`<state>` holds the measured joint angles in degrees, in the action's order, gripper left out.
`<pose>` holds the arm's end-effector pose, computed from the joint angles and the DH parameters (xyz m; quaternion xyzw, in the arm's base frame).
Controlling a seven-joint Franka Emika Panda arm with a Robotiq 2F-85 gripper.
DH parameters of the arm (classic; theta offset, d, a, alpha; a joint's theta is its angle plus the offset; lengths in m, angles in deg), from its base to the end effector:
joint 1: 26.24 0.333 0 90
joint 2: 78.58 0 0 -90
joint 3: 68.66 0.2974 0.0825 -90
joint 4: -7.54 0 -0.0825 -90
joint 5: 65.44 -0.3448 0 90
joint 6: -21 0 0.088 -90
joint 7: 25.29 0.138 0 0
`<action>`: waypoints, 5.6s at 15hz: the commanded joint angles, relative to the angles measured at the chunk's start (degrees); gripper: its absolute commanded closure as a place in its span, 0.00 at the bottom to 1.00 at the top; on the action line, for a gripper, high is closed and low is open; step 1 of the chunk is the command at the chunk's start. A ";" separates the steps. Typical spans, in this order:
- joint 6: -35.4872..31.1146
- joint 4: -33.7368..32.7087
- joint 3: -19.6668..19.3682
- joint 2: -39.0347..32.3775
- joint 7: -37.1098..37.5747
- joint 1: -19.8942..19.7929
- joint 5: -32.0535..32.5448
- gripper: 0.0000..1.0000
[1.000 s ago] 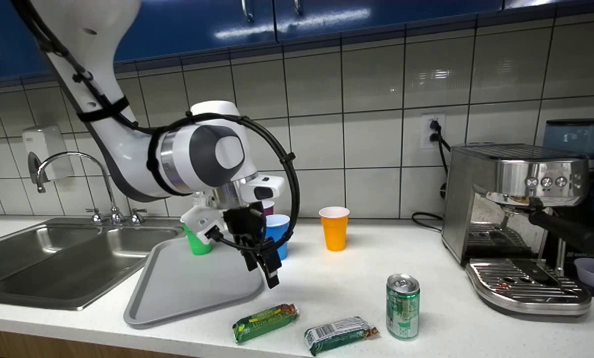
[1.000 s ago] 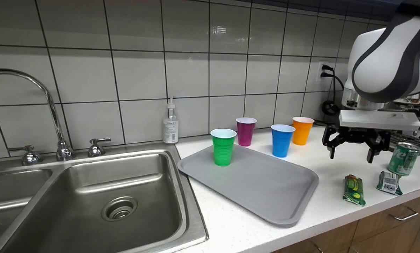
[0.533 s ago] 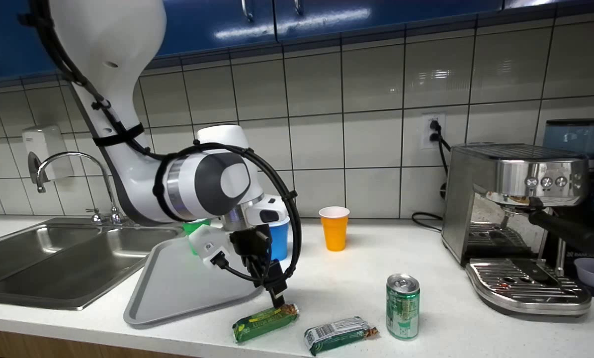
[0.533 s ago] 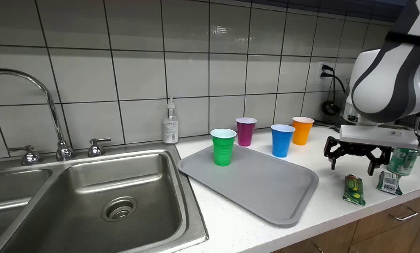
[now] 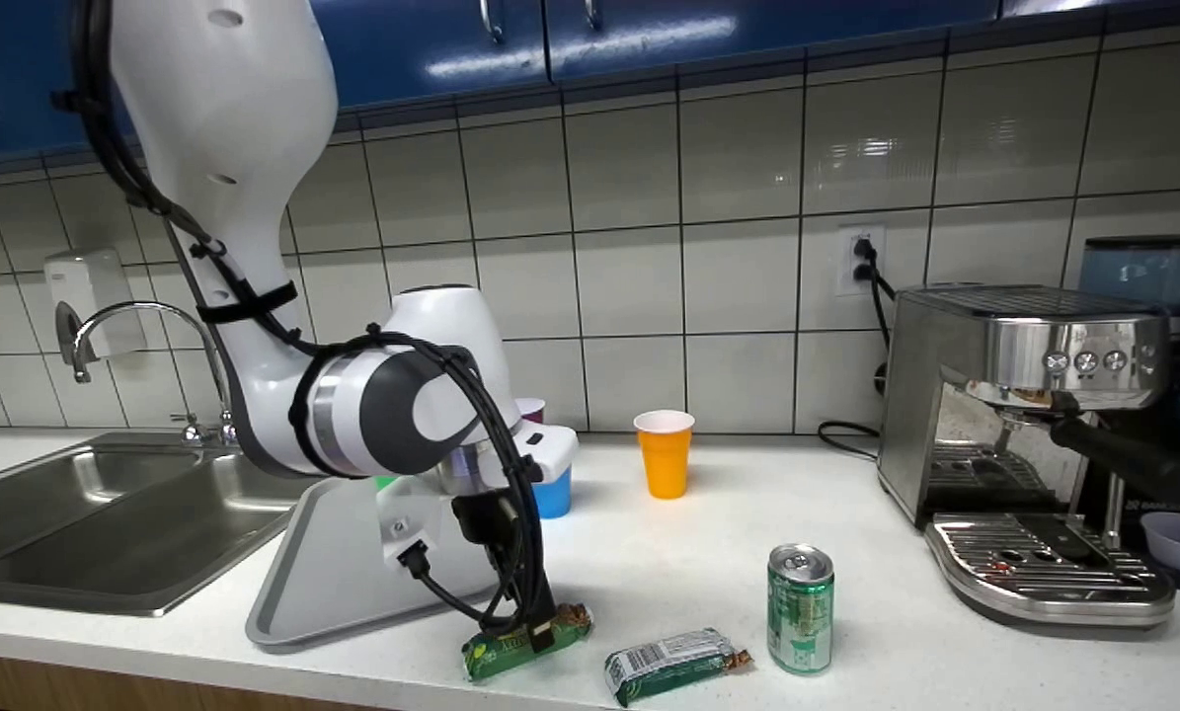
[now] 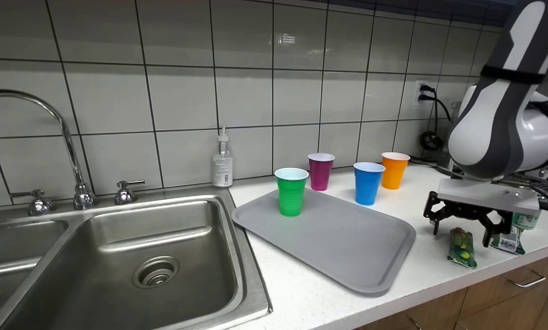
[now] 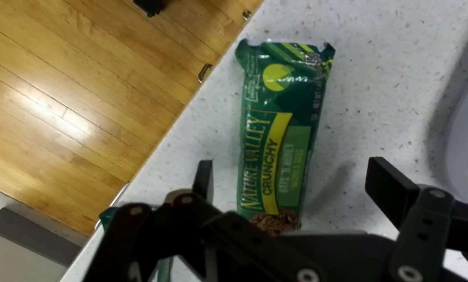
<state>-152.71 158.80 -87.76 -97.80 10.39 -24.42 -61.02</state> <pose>0.3921 -0.1311 0.1350 0.9136 -0.4007 0.0442 0.0528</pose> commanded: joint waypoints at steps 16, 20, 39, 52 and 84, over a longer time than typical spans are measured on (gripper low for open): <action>-3.43 2.24 -0.47 -1.28 -6.03 1.78 -13.59 0.60; -3.95 2.31 -1.39 -0.57 -6.16 3.24 -13.88 0.88; 4.45 -1.96 -20.35 5.54 -4.62 28.11 -2.76 0.88; 10.52 -7.71 -8.15 7.43 -10.21 22.04 -0.89 0.88; 15.11 -32.24 15.43 -12.02 -26.60 5.28 -1.65 0.88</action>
<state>-140.22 130.68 -72.82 -107.56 -15.20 -18.68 -63.08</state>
